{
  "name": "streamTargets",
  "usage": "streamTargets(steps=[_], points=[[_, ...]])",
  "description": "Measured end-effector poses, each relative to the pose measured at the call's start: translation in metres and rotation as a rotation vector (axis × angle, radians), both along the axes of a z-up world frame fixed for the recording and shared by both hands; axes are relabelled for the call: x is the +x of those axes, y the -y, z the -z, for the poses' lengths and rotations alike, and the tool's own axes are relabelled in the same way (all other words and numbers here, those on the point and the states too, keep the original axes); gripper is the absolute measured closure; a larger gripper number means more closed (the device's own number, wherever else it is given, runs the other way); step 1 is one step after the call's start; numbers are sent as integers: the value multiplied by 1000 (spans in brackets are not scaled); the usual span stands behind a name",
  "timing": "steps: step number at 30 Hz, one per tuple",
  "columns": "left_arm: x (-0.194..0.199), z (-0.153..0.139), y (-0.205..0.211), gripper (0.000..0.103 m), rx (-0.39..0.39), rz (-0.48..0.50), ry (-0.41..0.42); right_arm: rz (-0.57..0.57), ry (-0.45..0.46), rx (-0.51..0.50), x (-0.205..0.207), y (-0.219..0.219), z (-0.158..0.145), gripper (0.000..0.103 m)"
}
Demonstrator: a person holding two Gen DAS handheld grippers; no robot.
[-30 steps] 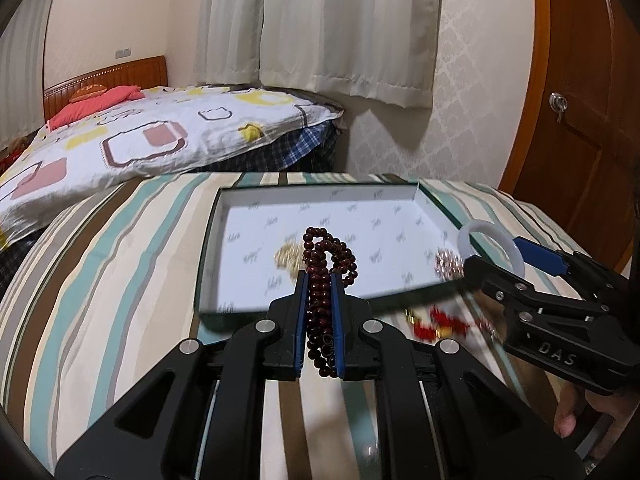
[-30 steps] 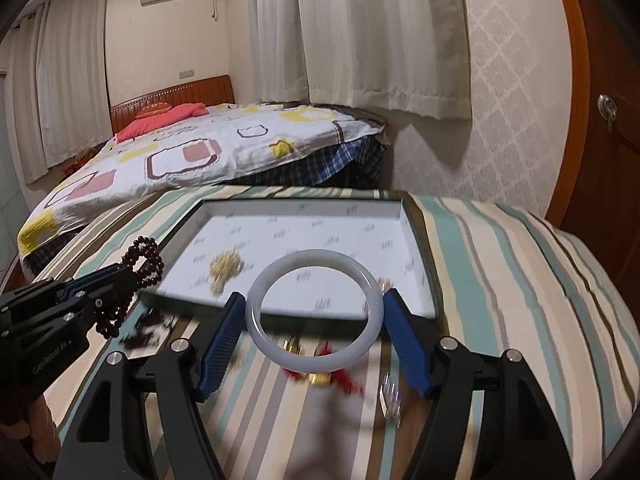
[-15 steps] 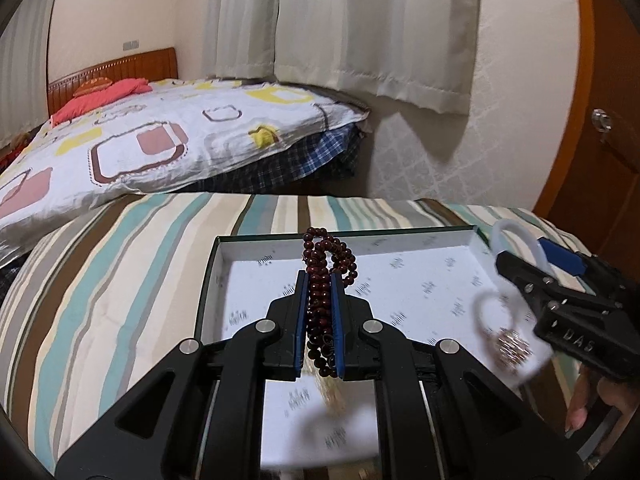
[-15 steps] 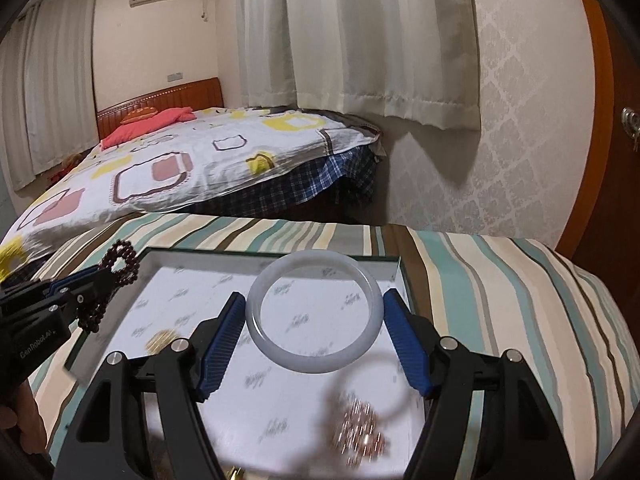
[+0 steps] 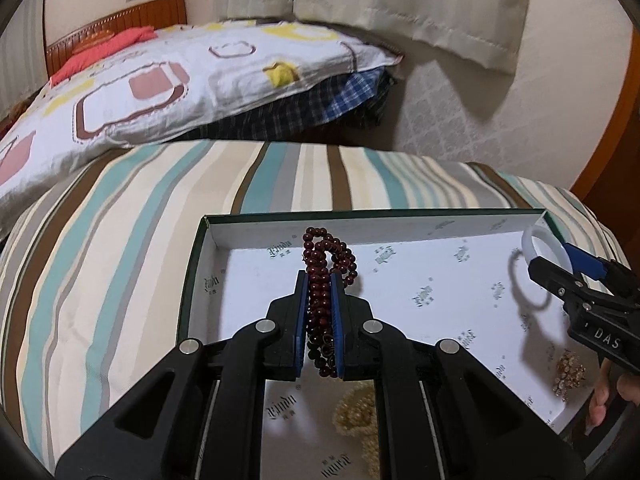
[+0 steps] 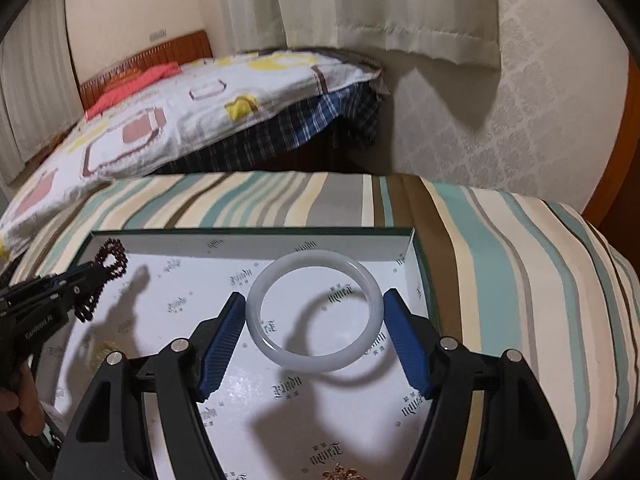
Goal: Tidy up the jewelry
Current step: 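Drop the bead bracelet into the box with the left tool while the right tool releases the bangle there, then withdraw both open tools from the box back over the table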
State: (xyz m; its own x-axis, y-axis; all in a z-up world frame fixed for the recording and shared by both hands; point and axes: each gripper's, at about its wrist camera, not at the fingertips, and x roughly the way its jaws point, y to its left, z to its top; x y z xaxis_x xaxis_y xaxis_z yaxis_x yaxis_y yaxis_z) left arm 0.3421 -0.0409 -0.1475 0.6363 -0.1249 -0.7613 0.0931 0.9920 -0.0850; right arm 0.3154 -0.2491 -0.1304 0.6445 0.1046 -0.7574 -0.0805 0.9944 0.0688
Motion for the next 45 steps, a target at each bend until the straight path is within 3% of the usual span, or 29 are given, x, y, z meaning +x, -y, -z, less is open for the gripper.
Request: streamTargets(steps=[7,11,12,18,24,33,45], points=[[11,14,-5,91,-29,-8,-96,-2,-82,-25,6,-2,10,34],[11,16,-6,82,-22,-12,-100,-15,-133,-30,11,-4,15,34],[11,16,-6,75,-21,-11,-101,-15,-137,-33,11,-4,15,34],[11,14,-8,59,-26,-18,-94,-13,-109,-36,9,-3,11,29],[2,2,-10,45,-33,-29,-10,4,-10,-15,-6,-1,-3,29],[-21,-21,-17,44,-39,-48,103,12,136,-24,-46,-3,-35,29],[-114,-52,-19,44,-47,-38,238,48,205,-17,-123,-1,-42,29]])
